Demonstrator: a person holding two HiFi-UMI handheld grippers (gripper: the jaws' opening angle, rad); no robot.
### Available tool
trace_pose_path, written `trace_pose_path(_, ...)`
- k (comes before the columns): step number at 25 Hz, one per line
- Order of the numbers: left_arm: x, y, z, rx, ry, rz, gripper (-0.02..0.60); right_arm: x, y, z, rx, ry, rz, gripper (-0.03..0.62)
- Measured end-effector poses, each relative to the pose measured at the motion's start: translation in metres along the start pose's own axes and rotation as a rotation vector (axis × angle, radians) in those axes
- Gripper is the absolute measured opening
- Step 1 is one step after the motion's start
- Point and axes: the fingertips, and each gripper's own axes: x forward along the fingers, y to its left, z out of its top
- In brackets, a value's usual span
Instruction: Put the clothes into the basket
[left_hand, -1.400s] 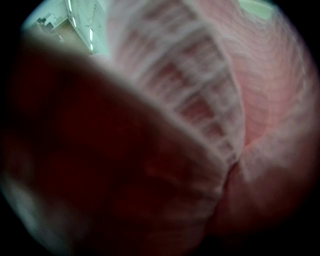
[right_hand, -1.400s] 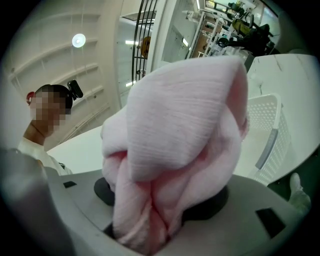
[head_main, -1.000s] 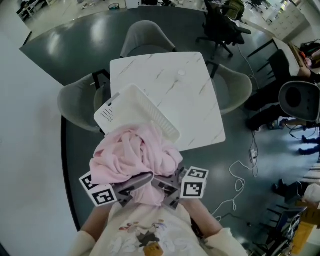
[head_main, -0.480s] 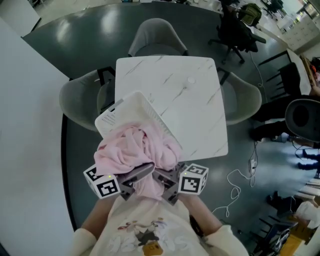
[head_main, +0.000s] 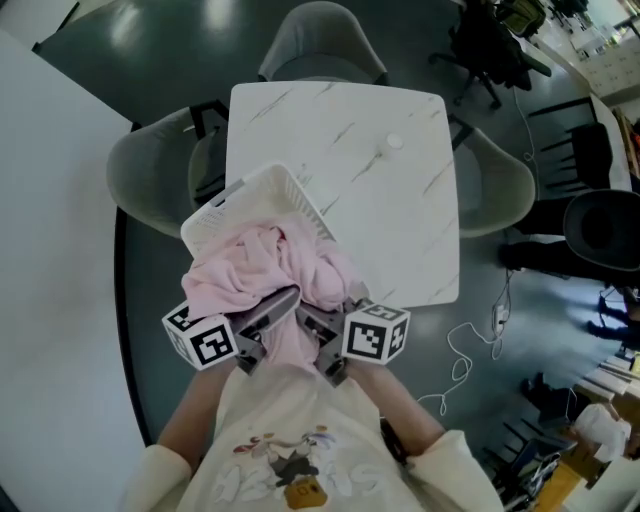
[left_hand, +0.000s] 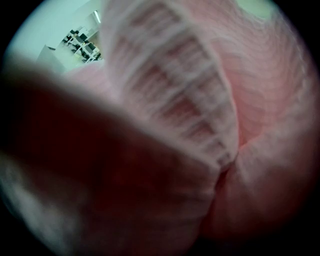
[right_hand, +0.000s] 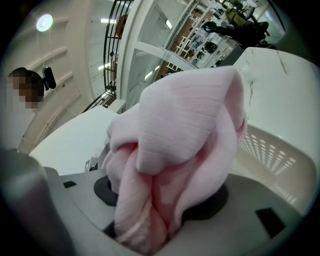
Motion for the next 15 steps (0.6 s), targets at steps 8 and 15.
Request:
trace_pose_path(8, 0.011, 0.040, -0.009, -0.057, 0.013, 0.097, 0.437, 0.017, -0.033, -0.002, 0.021, 0.054, -0.085, 0.278)
trace_pose_path(15, 0.019, 0.066, -0.017, -0.077, 0.028, 0.166, 0.437, 0.028, -0.058, -0.003, 0.019, 0.089, -0.141, 0.278)
